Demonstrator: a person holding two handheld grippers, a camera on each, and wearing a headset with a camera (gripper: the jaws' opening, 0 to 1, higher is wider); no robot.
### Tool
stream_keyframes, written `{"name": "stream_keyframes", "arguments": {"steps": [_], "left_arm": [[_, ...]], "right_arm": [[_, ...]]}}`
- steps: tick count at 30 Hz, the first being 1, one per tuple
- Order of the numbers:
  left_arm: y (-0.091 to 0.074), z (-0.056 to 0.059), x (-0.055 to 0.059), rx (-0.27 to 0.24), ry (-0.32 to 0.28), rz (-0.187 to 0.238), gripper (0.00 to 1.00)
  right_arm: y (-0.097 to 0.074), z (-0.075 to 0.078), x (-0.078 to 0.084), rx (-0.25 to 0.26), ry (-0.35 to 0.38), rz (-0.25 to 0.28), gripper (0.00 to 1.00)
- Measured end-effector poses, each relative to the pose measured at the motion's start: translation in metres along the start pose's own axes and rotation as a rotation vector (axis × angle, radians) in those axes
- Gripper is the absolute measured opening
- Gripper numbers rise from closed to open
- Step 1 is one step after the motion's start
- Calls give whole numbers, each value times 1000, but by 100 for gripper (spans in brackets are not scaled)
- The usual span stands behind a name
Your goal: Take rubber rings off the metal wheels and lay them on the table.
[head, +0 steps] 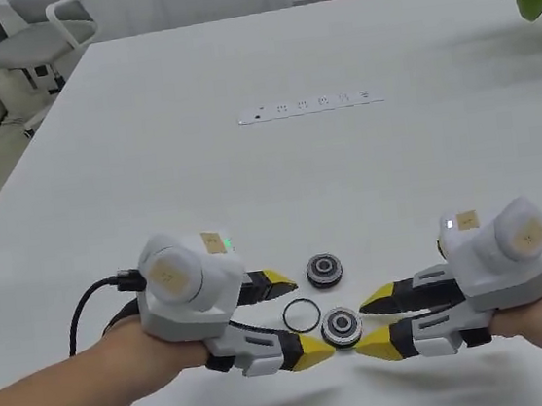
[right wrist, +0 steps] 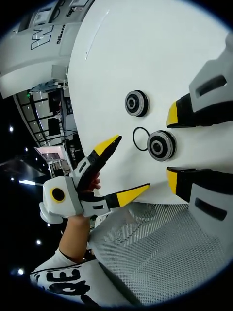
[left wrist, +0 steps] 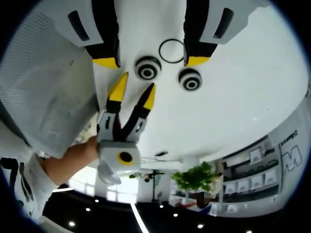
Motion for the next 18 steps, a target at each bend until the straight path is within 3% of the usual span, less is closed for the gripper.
{"name": "stream_keyframes", "arguments": {"steps": [18], "left_arm": [[15, 8, 1, 17, 6, -13, 38]], "right_arm": [[5, 3, 2, -2, 13, 20, 23]]}}
Point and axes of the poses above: the centre of the closed fingertips' face, and the gripper's own axes: y roughly forward along the fingers, z roughly to its right, x roughly out of its underside, the point moved 2 cm from there along -y, roughly backward along the fingers, and after that the axes turned 14 degrees about -x, right-handed, at the moved point
